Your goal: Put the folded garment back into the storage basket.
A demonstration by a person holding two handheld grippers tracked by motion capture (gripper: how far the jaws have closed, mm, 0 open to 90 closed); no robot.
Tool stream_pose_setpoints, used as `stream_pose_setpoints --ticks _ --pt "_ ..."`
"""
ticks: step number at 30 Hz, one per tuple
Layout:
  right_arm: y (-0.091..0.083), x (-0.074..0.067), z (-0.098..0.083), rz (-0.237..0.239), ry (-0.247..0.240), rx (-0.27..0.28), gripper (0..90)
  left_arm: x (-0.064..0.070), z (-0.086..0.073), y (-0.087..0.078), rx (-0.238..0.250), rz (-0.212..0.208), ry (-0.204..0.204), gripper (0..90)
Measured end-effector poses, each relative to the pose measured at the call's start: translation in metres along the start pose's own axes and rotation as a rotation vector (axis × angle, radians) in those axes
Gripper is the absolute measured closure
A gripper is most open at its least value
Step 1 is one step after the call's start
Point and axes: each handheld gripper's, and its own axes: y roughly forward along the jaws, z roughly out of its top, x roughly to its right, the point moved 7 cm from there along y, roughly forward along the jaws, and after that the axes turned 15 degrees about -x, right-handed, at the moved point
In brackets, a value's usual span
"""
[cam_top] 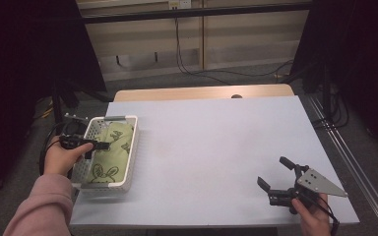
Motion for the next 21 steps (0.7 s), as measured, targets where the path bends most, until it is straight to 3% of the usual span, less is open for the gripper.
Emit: stream_pose_setpoints --ticks 2,4,8,11,16,20,21 --pt "0.000 0.000 0.000 0.000 -0.002 -0.001 0.6 0.001 0.001 -0.002 0.011 0.006 0.008 42.6" --pt "0.000 0.000 -0.001 -0.003 0.003 -0.003 0.6 0.006 0.002 -0.004 0.045 -0.008 -0.010 34.7" --pt "-0.001 0.000 -0.001 -0.003 -0.001 -0.004 0.6 0.012 0.002 -0.007 0.091 -0.024 0.034 30.0" --pt "-0.001 0.000 -0.001 -0.003 -0.006 -0.003 0.6 0.018 0.001 -0.006 0.110 -0.043 0.026 27.5" --pt "-0.001 -0.001 0.000 0.002 -0.001 -0.001 0.6 0.026 -0.002 -0.008 0.149 -0.041 0.059 23.8" --pt "0.000 -0.001 0.000 0.003 -0.006 -0.001 0.6 0.033 -0.005 -0.009 0.183 -0.054 0.063 21.6" --pt "0.000 -0.001 0.000 0.004 -0.004 0.000 0.7 0.033 -0.004 -0.009 0.197 -0.043 0.081 21.0"
